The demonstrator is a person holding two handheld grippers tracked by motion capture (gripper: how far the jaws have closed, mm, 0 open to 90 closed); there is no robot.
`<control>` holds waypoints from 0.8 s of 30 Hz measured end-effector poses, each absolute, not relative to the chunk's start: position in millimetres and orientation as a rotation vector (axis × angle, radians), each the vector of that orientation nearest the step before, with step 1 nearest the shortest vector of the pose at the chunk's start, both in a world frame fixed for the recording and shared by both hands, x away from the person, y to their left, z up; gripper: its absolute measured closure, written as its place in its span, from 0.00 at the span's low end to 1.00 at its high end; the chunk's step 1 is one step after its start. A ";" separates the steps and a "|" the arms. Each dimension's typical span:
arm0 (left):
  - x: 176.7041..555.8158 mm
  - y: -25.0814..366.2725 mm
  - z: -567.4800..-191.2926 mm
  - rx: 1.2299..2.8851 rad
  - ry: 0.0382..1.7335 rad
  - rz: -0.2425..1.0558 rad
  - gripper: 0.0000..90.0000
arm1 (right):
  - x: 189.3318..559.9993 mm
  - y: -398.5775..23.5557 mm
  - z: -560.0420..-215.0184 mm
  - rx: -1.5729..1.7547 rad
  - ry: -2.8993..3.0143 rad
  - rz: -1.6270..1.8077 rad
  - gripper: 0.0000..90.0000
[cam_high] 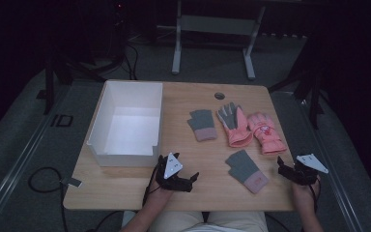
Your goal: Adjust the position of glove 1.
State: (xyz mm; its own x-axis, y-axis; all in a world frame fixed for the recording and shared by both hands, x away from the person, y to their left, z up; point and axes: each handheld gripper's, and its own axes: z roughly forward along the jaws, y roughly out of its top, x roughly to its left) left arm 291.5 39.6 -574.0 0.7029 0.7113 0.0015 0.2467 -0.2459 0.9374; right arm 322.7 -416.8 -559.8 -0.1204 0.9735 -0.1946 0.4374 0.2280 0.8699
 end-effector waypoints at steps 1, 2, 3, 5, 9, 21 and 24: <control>291.4 40.0 -574.0 1.811 0.754 0.525 0.01 | 324.4 -417.0 -559.8 1.362 1.711 0.833 0.14; 291.5 40.1 -574.0 1.810 0.755 0.525 0.01 | 325.1 -417.9 -559.6 1.375 1.725 0.858 0.14; 291.6 40.1 -574.0 1.809 0.755 0.524 0.01 | 324.9 -417.7 -559.1 1.384 1.729 0.862 0.14; 291.0 40.4 -574.0 1.805 0.756 0.526 0.01 | 323.5 -416.1 -555.5 1.380 1.733 0.868 0.14; 290.8 41.5 -574.2 1.793 0.759 0.524 0.01 | 324.8 -413.5 -546.4 1.419 1.753 0.892 0.14; 290.7 41.2 -574.1 1.795 0.752 0.522 0.01 | 328.5 -395.9 -514.5 1.403 1.796 0.913 0.15; 290.6 40.8 -574.2 1.798 0.750 0.525 0.01 | 329.8 -391.2 -506.6 1.394 1.814 0.921 0.15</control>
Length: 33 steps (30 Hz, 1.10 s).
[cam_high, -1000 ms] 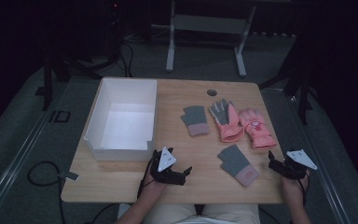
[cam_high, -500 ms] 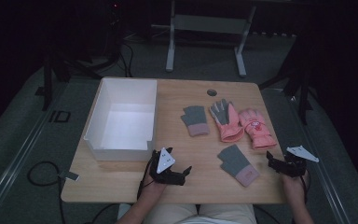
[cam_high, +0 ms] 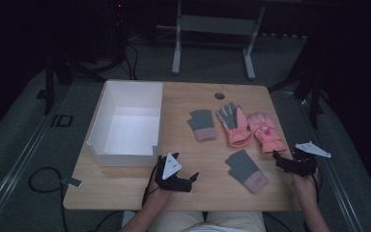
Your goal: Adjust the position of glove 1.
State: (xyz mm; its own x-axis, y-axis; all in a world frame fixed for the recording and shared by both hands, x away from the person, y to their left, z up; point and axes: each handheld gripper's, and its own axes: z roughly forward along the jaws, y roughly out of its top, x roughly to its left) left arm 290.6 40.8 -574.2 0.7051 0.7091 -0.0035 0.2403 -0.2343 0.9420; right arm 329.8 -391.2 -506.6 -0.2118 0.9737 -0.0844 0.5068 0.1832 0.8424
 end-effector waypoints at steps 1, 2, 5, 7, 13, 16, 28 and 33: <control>290.6 40.7 -574.1 1.799 0.751 0.525 0.01 | 330.3 -389.5 -503.2 1.382 1.816 0.925 0.15; 290.5 40.8 -574.2 1.797 0.750 0.525 0.01 | 330.8 -387.5 -499.7 1.372 1.815 0.928 0.14; 290.4 41.0 -574.2 1.795 0.749 0.526 0.01 | 333.3 -382.6 -488.7 1.341 1.810 0.929 0.14; 290.0 40.7 -574.2 1.796 0.749 0.528 0.01 | 335.7 -379.9 -480.9 1.334 1.811 0.938 0.13; 289.0 40.3 -574.1 1.803 0.734 0.540 0.01 | 342.8 -371.1 -460.8 1.293 1.808 0.939 0.12; 289.2 39.6 -574.1 1.805 0.736 0.539 0.01 | 348.0 -363.4 -442.3 1.251 1.777 0.927 0.13; 288.8 39.0 -574.1 1.809 0.733 0.542 0.01 | 370.2 -341.2 -412.4 1.259 1.857 1.018 0.14; 288.0 37.5 -574.1 1.820 0.720 0.553 0.01 | 375.1 -324.9 -400.9 1.218 1.877 1.060 0.12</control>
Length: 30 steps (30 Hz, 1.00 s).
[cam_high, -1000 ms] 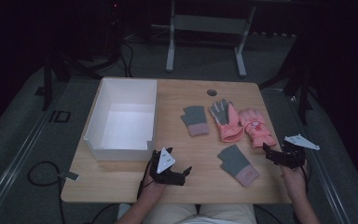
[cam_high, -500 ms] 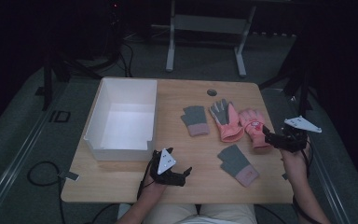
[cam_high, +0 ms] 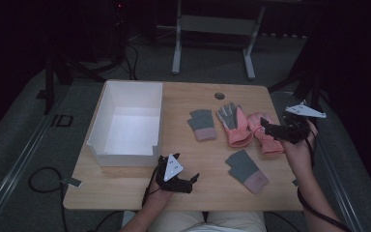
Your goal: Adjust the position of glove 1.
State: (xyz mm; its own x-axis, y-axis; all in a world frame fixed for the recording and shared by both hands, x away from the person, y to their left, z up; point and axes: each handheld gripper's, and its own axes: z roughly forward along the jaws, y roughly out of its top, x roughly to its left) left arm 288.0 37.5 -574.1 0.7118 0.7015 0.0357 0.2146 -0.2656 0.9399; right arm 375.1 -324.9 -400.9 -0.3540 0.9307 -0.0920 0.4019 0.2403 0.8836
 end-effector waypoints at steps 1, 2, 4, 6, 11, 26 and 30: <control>288.0 37.3 -574.0 1.824 0.716 0.557 0.01 | 376.0 -321.1 -398.8 1.210 1.881 1.064 0.12; 288.0 37.2 -574.0 1.825 0.716 0.556 0.01 | 376.7 -317.0 -396.9 1.194 1.888 1.076 0.12; 288.0 37.5 -574.1 1.820 0.717 0.553 0.01 | 377.6 -309.0 -393.8 1.160 1.903 1.095 0.12; 288.1 37.9 -574.0 1.819 0.721 0.551 0.01 | 378.4 -303.8 -392.5 1.135 1.913 1.099 0.12; 288.0 37.7 -574.1 1.821 0.717 0.554 0.00 | 383.0 -286.4 -388.6 1.067 1.949 1.150 0.16; 287.9 37.0 -574.1 1.825 0.708 0.550 0.01 | 417.7 -231.2 -411.8 0.969 2.149 1.141 0.38; 288.0 37.1 -574.1 1.826 0.707 0.549 0.01 | 431.4 -211.3 -426.0 0.944 2.199 1.124 0.43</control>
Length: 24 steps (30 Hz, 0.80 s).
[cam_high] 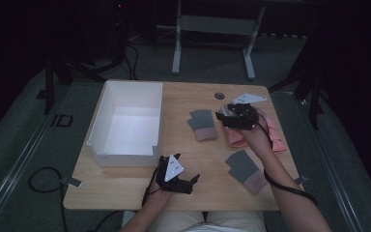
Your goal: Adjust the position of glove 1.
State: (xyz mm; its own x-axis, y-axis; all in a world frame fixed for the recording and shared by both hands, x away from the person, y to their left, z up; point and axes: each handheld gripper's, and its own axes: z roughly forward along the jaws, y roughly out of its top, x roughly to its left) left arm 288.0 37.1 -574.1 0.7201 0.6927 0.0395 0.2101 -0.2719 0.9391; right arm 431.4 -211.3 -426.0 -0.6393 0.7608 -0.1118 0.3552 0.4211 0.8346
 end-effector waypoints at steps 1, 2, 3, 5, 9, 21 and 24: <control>288.0 37.1 -574.1 1.826 0.707 0.549 0.01 | 431.4 -211.3 -426.0 0.944 2.199 1.124 0.43; 287.7 37.4 -574.1 1.824 0.707 0.548 0.01 | 437.0 -204.3 -432.9 0.934 2.226 1.115 0.46; 287.7 37.4 -574.0 1.825 0.707 0.548 0.01 | 437.0 -204.3 -432.9 0.934 2.226 1.115 0.46; 287.8 37.1 -574.1 1.825 0.706 0.548 0.01 | 442.9 -197.4 -441.8 0.925 2.244 1.092 0.49; 287.9 37.7 -574.2 1.819 0.706 0.544 0.01 | 453.0 -187.8 -456.9 0.928 2.297 1.047 0.56; 287.7 38.0 -574.1 1.820 0.702 0.542 0.01 | 490.4 -166.5 -503.0 0.934 2.438 0.930 0.67; 287.5 38.2 -574.2 1.819 0.701 0.541 0.01 | 502.7 -165.1 -511.2 0.982 2.467 0.908 0.69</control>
